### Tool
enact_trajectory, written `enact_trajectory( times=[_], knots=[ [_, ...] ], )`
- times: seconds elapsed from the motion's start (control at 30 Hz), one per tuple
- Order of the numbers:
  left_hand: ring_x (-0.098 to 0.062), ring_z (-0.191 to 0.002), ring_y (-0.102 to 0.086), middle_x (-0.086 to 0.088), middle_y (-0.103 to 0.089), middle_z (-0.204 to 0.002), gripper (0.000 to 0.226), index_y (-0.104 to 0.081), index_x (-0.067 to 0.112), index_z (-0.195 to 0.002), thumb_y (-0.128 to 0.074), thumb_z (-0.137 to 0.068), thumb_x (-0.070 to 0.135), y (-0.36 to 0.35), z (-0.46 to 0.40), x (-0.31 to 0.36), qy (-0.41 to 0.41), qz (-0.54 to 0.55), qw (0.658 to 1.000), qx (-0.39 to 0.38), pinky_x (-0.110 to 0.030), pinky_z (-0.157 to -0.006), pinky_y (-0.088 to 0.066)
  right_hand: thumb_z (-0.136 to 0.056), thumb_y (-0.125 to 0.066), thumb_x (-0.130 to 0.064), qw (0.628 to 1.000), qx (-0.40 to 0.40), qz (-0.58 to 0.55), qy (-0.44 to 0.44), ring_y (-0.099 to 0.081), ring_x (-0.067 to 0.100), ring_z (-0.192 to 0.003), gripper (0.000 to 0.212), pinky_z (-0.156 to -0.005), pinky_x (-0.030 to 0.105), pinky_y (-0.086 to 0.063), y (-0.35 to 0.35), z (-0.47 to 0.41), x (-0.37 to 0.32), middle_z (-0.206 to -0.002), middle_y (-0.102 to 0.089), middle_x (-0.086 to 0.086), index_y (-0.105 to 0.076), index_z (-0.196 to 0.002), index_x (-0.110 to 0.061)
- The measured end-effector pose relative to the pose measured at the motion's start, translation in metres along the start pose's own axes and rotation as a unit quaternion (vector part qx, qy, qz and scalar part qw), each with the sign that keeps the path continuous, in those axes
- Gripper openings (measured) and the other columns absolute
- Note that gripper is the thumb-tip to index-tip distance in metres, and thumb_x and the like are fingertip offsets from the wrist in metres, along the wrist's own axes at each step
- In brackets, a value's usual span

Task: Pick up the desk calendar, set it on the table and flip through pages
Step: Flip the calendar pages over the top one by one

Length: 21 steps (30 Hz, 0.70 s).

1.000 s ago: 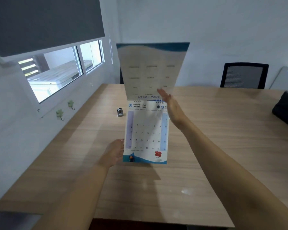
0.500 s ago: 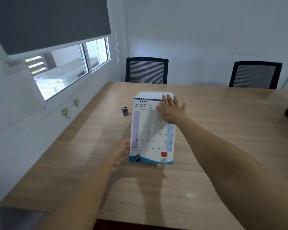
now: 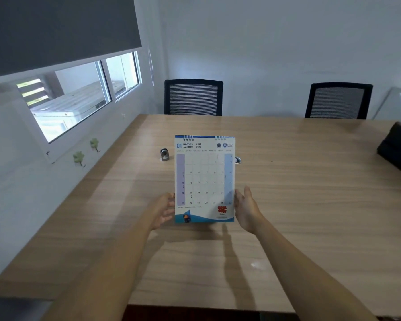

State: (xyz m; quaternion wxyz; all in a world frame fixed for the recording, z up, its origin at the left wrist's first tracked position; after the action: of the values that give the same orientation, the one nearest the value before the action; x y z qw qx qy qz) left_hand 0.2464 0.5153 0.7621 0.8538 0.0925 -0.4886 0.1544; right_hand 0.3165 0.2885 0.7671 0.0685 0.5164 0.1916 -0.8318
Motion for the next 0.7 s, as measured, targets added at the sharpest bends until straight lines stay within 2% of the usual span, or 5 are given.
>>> enact_trajectory(
  times=[0.1,0.27,0.47,0.6,0.7],
  knots=[
    [-0.028,-0.119,-0.054,-0.012,-0.059,-0.128,0.042,-0.050,0.014,-0.131,-0.037,-0.097,0.035,0.006,0.003,0.002,-0.001,0.004,1.000,-0.009,-0.042,-0.106,-0.037,-0.091,0.000,-0.064,0.998,-0.044,-0.024,-0.024,-0.043,0.021,-0.134,0.082,-0.115,0.036,-0.020,0.008,0.007,0.002,-0.143,-0.051,0.007,-0.041,-0.143,-0.014],
    [-0.032,-0.123,-0.054,-0.018,-0.057,-0.134,0.071,-0.047,0.014,-0.134,-0.018,-0.093,0.064,0.023,0.011,0.016,0.039,0.047,0.992,-0.109,-0.045,-0.109,-0.037,-0.080,-0.006,-0.079,0.990,-0.115,-0.062,-0.060,-0.067,0.030,-0.102,0.101,-0.092,0.038,-0.048,0.025,0.022,-0.012,-0.109,-0.073,0.015,-0.065,-0.119,-0.006],
    [-0.028,-0.088,-0.072,-0.012,-0.074,-0.105,0.084,-0.069,0.010,-0.110,-0.021,-0.085,0.074,0.025,0.031,0.059,-0.001,0.173,0.964,-0.203,-0.033,-0.067,-0.056,-0.070,-0.015,-0.088,0.973,-0.189,-0.127,-0.023,-0.071,0.033,-0.099,0.111,-0.081,0.040,-0.059,0.020,0.035,-0.051,-0.109,-0.073,0.019,-0.071,-0.111,-0.001],
    [-0.037,-0.086,-0.071,-0.019,-0.071,-0.108,0.075,-0.067,0.009,-0.112,-0.027,-0.088,0.068,0.012,0.041,0.096,-0.052,0.244,0.943,-0.218,-0.039,-0.064,-0.060,-0.072,-0.015,-0.086,0.962,-0.219,-0.151,0.061,-0.068,0.032,-0.107,0.105,-0.091,0.046,-0.053,0.000,0.040,-0.096,-0.112,-0.073,0.013,-0.074,-0.106,-0.007],
    [-0.028,-0.108,-0.065,-0.012,-0.065,-0.124,0.058,-0.060,0.014,-0.123,-0.028,-0.094,0.052,0.005,0.048,0.132,-0.120,0.240,0.935,-0.233,-0.039,-0.084,-0.054,-0.083,-0.005,-0.075,0.964,-0.198,-0.094,0.149,-0.045,0.026,-0.134,0.092,-0.104,0.048,-0.039,-0.017,0.039,-0.134,-0.135,-0.060,0.001,-0.061,-0.125,-0.016]
  ],
)
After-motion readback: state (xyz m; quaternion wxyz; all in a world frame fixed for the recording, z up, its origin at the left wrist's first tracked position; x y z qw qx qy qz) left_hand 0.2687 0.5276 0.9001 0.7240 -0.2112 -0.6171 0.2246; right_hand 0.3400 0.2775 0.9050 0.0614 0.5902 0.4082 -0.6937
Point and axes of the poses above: each hand's wrist, its own z-axis away from the middle knuckle, its own y-axis out of the back of the hand, x = y × z, the point moved 5 cm from there along -z, towards the middle knuckle
